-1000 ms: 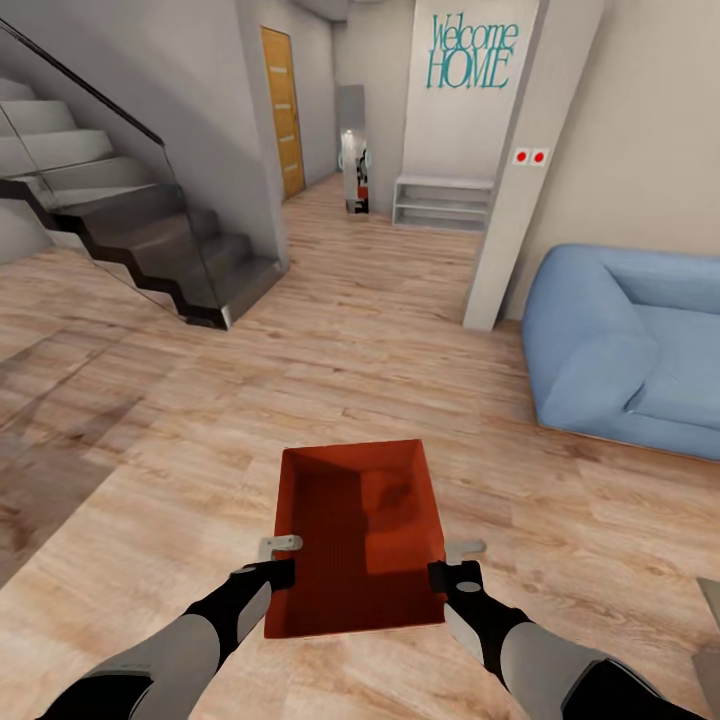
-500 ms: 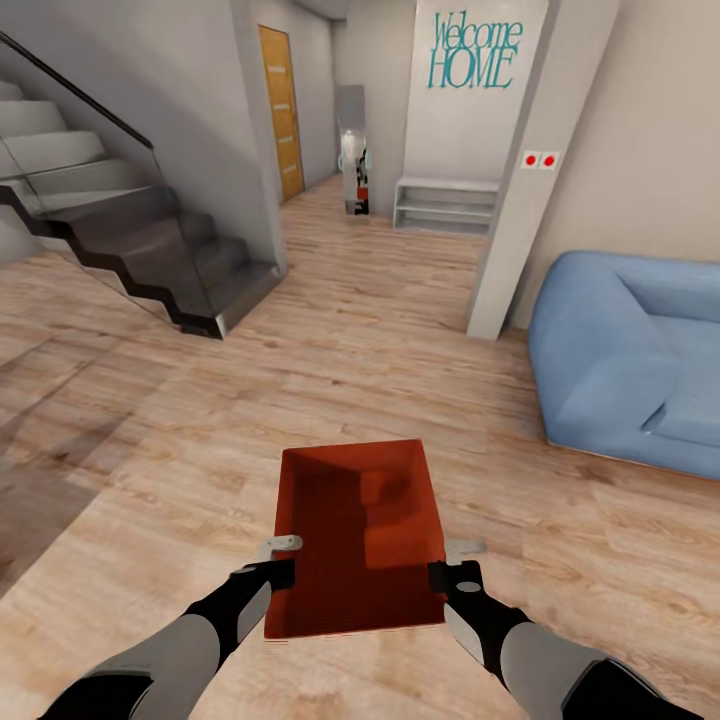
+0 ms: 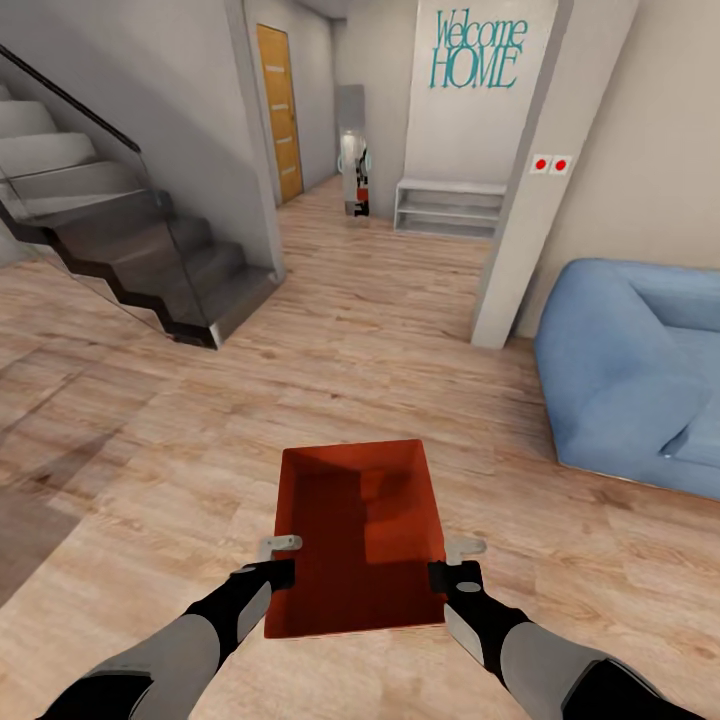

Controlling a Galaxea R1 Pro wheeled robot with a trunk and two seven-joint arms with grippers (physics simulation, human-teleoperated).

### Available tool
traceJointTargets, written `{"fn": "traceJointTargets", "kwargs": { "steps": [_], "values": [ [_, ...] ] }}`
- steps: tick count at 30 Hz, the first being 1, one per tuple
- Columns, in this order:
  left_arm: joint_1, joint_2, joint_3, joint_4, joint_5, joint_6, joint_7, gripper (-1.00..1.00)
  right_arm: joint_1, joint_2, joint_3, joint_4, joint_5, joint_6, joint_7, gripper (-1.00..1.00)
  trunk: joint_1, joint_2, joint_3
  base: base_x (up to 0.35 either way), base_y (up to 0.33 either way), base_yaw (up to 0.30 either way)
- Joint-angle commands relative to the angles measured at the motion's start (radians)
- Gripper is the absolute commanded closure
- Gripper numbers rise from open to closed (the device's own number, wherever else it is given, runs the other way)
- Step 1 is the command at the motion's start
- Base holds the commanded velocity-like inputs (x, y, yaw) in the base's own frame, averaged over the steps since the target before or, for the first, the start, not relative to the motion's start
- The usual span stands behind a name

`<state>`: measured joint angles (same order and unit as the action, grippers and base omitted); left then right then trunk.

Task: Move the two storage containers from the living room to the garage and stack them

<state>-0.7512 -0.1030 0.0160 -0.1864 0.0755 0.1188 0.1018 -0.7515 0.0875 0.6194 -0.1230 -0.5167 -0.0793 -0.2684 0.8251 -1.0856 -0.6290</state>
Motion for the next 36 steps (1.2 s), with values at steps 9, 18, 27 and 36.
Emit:
{"fn": "traceJointTargets", "kwargs": {
  "steps": [9,18,27,36],
  "values": [
    [0.001,0.009,-0.025,-0.001,-0.005,0.007,0.010,1.00,-0.002,-0.002,-0.044,0.000,0.000,-0.008,-0.006,1.00,0.001,0.000,-0.001,0.323,0.000,0.000],
    [0.001,0.009,-0.025,-0.001,-0.005,0.007,0.011,1.00,-0.002,-0.002,-0.044,0.000,0.000,-0.008,-0.006,1.00,0.001,0.000,-0.001,0.323,0.000,0.000],
    [0.001,0.010,-0.025,-0.001,-0.005,0.007,0.011,1.00,-0.002,-0.002,-0.044,0.000,0.000,-0.008,-0.006,1.00,0.001,0.000,-0.001,0.323,0.000,0.000],
    [0.001,0.010,-0.025,-0.001,-0.006,0.007,0.011,1.00,-0.002,-0.002,-0.044,0.000,0.000,-0.008,-0.006,1.00,0.001,0.000,-0.001,0.323,0.000,0.000]
  ]
}}
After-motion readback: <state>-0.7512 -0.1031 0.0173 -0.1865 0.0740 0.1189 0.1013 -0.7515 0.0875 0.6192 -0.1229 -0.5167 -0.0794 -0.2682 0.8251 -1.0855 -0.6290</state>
